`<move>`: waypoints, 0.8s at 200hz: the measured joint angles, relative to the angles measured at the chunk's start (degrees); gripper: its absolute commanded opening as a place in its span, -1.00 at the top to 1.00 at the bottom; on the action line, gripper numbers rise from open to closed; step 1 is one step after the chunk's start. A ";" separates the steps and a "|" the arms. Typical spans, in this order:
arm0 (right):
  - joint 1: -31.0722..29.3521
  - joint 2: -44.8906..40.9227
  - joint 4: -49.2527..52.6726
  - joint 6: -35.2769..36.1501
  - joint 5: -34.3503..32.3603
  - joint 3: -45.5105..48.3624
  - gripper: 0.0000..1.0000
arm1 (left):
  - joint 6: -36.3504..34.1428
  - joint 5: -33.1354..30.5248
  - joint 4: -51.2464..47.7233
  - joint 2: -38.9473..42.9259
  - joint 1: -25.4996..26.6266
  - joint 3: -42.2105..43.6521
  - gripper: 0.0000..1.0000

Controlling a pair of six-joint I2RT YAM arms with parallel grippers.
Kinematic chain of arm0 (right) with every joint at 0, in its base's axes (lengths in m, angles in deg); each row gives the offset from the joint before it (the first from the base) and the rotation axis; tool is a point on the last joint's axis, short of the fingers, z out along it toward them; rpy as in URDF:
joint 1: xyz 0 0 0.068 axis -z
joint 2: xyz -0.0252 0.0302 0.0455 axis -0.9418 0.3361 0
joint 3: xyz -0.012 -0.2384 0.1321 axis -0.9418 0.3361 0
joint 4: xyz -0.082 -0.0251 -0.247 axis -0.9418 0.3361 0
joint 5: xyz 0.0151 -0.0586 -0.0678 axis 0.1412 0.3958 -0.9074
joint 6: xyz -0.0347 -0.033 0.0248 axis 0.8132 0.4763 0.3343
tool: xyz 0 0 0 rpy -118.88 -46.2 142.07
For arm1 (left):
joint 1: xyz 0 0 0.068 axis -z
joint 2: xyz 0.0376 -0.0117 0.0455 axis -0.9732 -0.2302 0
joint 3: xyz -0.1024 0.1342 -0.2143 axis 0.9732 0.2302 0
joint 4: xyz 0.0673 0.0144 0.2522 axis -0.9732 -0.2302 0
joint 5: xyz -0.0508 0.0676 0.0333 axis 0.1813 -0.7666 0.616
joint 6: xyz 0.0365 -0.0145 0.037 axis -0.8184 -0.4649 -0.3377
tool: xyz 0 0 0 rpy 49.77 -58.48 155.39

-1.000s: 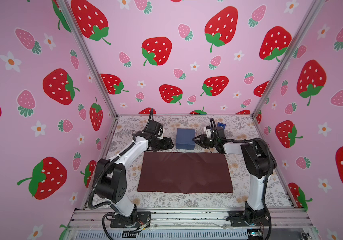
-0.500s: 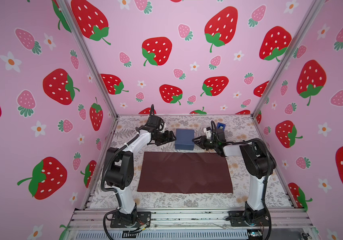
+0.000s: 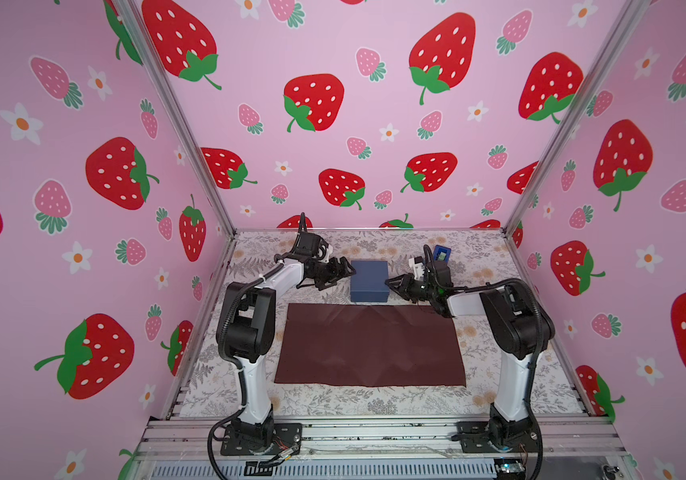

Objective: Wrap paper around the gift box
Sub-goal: 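Grasp the blue box's other side with the left gripper, holding with both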

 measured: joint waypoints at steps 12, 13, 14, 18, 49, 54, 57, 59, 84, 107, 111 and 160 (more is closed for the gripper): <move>0.04 -0.02 -0.28 -0.20 -0.20 0.22 0.54 | 0.52 0.92 0.83 -0.48 0.00 -0.11 -0.97; 0.07 -0.02 -0.35 -0.20 -0.20 0.24 0.54 | 0.50 0.94 0.90 -0.52 0.00 -0.11 -0.97; 0.07 -0.02 -0.37 -0.20 -0.20 0.26 0.54 | 0.52 1.01 0.94 -0.57 0.00 -0.11 -0.97; 0.15 -0.07 -0.52 -0.39 -0.26 0.37 0.54 | 0.70 1.40 1.16 -0.76 0.00 -0.11 -0.98; 0.59 -1.11 -1.51 -0.98 -1.01 1.62 0.55 | 2.10 3.08 3.52 -1.90 0.00 -0.11 -1.00; 0.66 -1.22 -1.46 -1.01 -1.05 1.70 0.55 | 2.23 3.30 3.80 -2.01 0.00 -0.11 -1.00; 0.66 -1.29 -1.49 -1.03 -1.07 1.79 0.55 | 2.29 3.45 4.02 -2.12 0.00 -0.11 -1.00; 0.66 -1.29 -1.49 -1.03 -1.07 1.81 0.55 | 2.36 3.50 4.09 -2.16 0.00 -0.11 -1.00; 0.90 -1.57 -1.70 -1.36 -1.53 2.14 0.55 | 3.06 3.98 4.90 -2.58 0.00 -0.11 -1.00; 0.92 -1.57 -1.70 -1.57 -1.53 2.14 0.55 | 3.93 4.57 6.14 -3.30 0.09 -0.11 -0.99; 0.92 -1.57 -1.70 -1.62 -1.53 2.14 0.55 | 4.07 4.68 6.29 -3.48 0.13 -0.11 -0.99; 0.92 -1.57 -1.68 -1.97 -1.53 2.14 0.56 | 6.62 6.73 9.46 -6.84 1.03 -0.11 -0.98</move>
